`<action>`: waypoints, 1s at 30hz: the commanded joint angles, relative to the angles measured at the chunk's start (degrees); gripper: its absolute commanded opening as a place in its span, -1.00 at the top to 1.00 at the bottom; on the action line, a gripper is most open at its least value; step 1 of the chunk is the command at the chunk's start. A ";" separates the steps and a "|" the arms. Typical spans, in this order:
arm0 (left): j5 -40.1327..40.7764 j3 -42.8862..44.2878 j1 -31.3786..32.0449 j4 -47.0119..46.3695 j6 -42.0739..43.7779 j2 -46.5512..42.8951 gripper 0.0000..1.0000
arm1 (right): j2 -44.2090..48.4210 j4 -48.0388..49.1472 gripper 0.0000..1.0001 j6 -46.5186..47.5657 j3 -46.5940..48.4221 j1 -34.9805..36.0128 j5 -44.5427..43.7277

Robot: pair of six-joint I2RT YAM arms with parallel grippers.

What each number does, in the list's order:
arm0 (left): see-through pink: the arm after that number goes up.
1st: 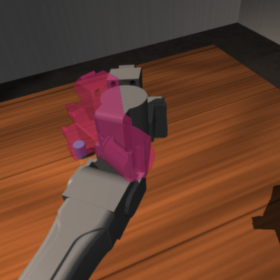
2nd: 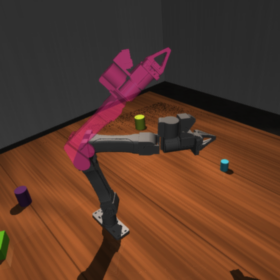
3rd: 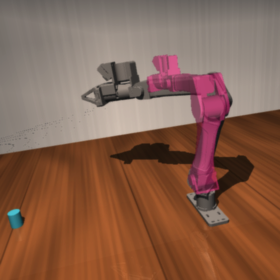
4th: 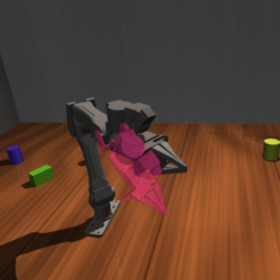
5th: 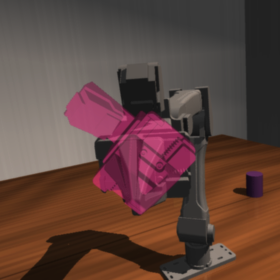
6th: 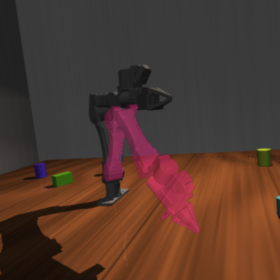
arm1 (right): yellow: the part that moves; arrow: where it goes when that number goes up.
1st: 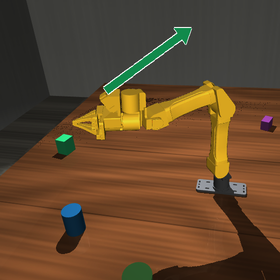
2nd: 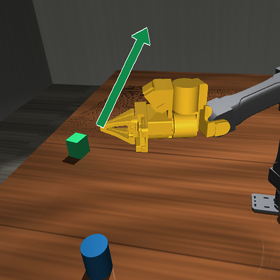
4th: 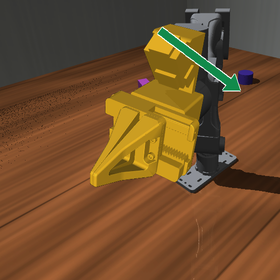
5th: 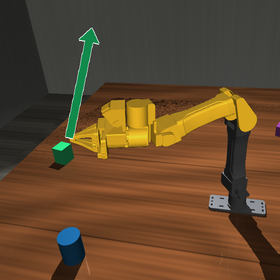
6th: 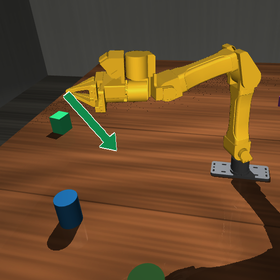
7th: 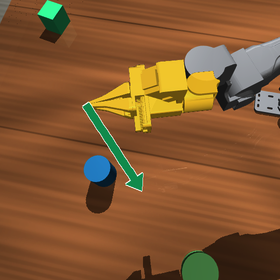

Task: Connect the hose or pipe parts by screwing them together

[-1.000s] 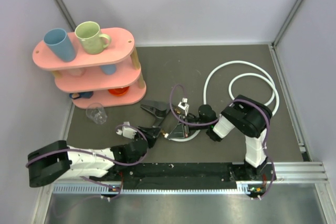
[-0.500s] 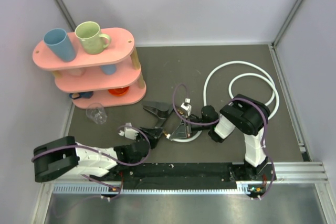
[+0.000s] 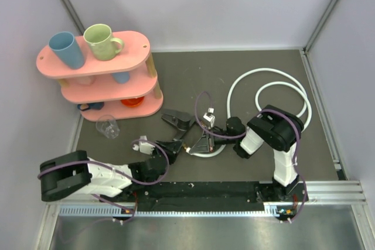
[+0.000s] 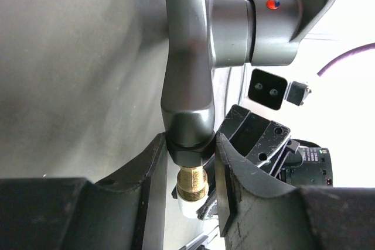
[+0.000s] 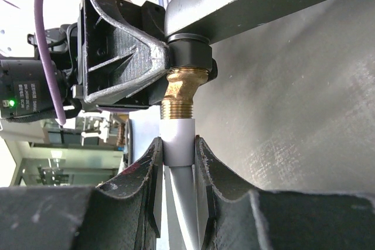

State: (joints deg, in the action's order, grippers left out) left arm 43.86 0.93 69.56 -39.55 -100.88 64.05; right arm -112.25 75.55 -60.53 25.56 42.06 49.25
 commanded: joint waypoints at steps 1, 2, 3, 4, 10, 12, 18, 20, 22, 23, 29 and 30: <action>-6.06 -4.18 2.34 -24.16 1.30 1.85 1.00 | 1.94 16.74 1.00 -1.96 1.16 -0.40 -5.04; -6.24 -4.27 2.33 -25.39 1.21 2.48 1.00 | 1.86 16.74 1.00 -2.31 0.98 -0.40 -5.22; -6.33 -4.36 2.42 -25.84 1.04 3.09 1.00 | 1.86 16.74 1.00 -2.92 0.63 -1.01 -5.57; -6.50 -4.36 2.42 -25.93 0.78 4.14 1.00 | 1.68 16.74 1.00 -3.10 0.46 -1.37 -5.83; -6.41 -4.36 2.34 -26.37 -1.60 7.49 1.00 | 1.15 16.65 1.00 -3.36 -1.30 -2.86 -5.75; -6.15 -4.18 2.42 -26.37 -1.86 8.02 1.00 | 1.50 16.74 0.90 -3.36 -1.48 -2.95 -5.75; -5.27 -3.83 2.34 -23.74 -3.97 8.11 1.00 | 2.65 16.56 0.68 -3.80 -1.57 -2.95 -6.01; -4.92 -3.66 2.34 -21.54 -4.68 7.67 1.00 | 2.47 16.65 0.64 -3.72 -1.48 -2.95 -5.40; -4.75 -3.48 2.34 -20.05 -4.94 6.97 1.00 | 2.12 16.65 0.62 -3.72 -1.65 -2.95 -5.40; -4.66 -3.39 2.33 -19.69 -4.94 6.70 1.00 | 1.95 16.56 0.61 -3.63 -1.83 -3.04 -5.31; -3.60 -3.21 2.42 -15.92 -5.20 4.42 1.00 | 1.59 16.65 0.51 -3.19 -2.01 -2.95 -4.78; -3.43 -3.21 2.42 -15.47 -5.20 3.81 1.00 | 1.50 16.56 0.51 -3.27 -2.01 -3.04 -4.78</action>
State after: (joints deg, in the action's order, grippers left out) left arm 44.21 0.93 70.02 -47.94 -104.47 71.40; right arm -111.22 76.55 -64.64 23.59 39.88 49.41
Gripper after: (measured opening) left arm 0.362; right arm 0.247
